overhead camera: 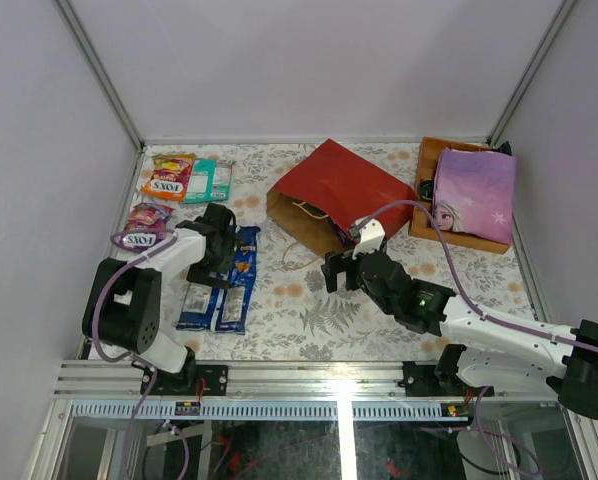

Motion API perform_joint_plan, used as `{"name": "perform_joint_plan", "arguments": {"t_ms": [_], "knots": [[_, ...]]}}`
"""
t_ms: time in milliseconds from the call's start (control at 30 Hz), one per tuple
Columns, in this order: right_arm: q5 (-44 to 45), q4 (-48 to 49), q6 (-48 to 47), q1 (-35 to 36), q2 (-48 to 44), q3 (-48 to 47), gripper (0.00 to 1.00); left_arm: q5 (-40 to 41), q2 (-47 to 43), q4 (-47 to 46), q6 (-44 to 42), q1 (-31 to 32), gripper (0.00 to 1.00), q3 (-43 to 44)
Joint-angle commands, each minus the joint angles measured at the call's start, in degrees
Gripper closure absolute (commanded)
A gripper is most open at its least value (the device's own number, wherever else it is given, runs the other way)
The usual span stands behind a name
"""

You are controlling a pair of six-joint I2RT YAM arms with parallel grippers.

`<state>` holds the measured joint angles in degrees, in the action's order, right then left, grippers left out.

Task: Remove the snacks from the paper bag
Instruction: Adjust the snack at the center of the board.

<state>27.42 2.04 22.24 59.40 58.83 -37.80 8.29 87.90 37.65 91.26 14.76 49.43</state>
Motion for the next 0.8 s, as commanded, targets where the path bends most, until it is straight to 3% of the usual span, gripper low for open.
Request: {"name": "perform_joint_plan", "arguments": {"t_ms": [0,367,767], "knots": [[0.1,1.4,-0.28,-1.74,-1.4,0.29,0.01,6.39,3.28,0.54,-5.29,-3.24,0.01,-1.88],[0.09,0.91,0.12,-2.34,-1.39,0.52,0.01,14.8,11.31,3.18,-14.51,-10.65,0.02,3.66],[-5.51,1.52,-2.03,-2.37,1.68,-1.34,0.01,16.09,16.56,3.22,-13.13,-15.2,0.01,9.77]]}}
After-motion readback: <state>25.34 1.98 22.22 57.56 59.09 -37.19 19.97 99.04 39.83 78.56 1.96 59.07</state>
